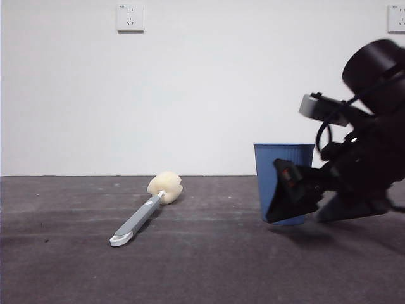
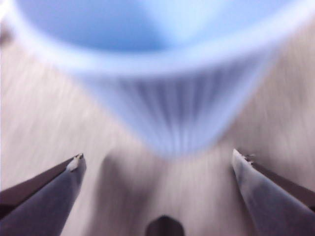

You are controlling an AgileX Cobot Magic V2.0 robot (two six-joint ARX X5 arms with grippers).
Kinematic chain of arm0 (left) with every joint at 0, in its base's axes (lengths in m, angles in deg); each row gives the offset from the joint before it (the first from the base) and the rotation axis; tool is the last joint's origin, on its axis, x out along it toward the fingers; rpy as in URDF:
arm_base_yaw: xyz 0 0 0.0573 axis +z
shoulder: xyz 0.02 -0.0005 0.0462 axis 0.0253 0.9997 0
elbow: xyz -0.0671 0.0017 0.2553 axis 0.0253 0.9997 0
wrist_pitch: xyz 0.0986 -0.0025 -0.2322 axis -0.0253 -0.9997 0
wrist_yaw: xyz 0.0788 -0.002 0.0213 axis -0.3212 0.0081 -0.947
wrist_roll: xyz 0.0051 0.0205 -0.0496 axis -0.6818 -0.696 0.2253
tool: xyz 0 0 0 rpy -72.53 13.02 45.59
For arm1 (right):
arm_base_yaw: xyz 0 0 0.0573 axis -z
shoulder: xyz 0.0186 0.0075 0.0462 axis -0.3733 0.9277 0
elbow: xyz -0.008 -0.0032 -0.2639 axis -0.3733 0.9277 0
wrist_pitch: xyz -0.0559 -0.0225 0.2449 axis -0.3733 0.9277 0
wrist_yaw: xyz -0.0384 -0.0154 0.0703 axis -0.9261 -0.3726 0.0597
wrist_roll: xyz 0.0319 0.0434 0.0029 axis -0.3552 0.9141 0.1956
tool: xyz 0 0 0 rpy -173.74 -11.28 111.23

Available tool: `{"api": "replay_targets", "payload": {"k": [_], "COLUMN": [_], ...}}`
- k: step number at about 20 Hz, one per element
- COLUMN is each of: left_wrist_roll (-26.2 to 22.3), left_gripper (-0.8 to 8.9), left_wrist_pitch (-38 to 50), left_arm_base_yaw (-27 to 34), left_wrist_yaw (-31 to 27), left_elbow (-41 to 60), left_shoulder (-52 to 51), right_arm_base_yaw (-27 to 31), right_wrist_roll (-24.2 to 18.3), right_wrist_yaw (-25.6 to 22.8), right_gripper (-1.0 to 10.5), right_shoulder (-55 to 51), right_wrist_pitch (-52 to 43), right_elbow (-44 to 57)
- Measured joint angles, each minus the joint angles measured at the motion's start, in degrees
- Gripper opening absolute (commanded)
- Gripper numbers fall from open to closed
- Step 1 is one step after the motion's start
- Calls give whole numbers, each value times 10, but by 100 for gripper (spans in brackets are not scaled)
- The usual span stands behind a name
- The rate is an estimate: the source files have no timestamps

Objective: Pick up the cup brush,pick up the cup,insert the brush into the cup,clean the cup,put the cup brush back,put the cup back to the fixed position on the table

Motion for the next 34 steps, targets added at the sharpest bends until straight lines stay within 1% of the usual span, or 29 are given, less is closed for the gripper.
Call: {"api": "replay_targets", "payload": {"k": [2, 4, 6, 8, 9, 11, 13, 14, 16, 17, 18, 19, 20, 21, 26, 34], "left_wrist_roll": [0, 0, 0, 0, -2, -5, -6, -6, -6, -6, -6, -6, -6, -6, -6, -6], "left_gripper": [311, 311, 311, 311, 311, 311, 309, 291, 134, 71, 1, -9, -9, -9, -9, -8], "left_wrist_pitch": [0, 0, 0, 0, 0, 0, 0, 0, 0, 0, -1, -2, -5, -8, -13, -13], "left_arm_base_yaw": [0, 0, 0, 0, 0, 0, 0, 0, 0, 0, 0, 0, 0, 0, 0, 0], "left_wrist_yaw": [0, 0, 0, 0, 0, 0, 0, 0, 0, 0, 0, 0, 0, 0, 0, 0], "left_elbow": [0, 0, 0, 0, 0, 0, 0, 0, 0, 0, 0, 0, 0, 0, 0, 0], "left_shoulder": [0, 0, 0, 0, 0, 0, 0, 0, 0, 0, 0, 0, 0, 0, 0, 0], "right_arm_base_yaw": [0, 0, 0, -2, -4, -8, -8, -8, -8, -8, -8, -8, -8, -8, -8, -8], "right_wrist_roll": [8, 21, 39, 58, 69, 84, 90, 92, 94, 94, 94, 94, 94, 94, 94, 94], "right_wrist_yaw": [-1, 1, 24, 59, 70, 75, 86, 88, 89, 95, 113, 134, 155, 164, 164, 162], "right_gripper": [504, 504, 499, 495, 465, 404, 401, 348, 117, 47, -16, -17, -17, -17, -16, 3], "right_shoulder": [-68, -157, -257, -362, -413, -499, -548, -557, -557, -554, -551, -550, -549, -549, -542, -541], "right_wrist_pitch": [91, 176, 271, 362, 410, 510, 603, 647, 723, 743, 758, 760, 760, 760, 803, 805], "right_elbow": [6, 6, 6, 6, 2, -26, -78, -109, -167, -188, -207, -218, -226, -230, -231, -231]}}
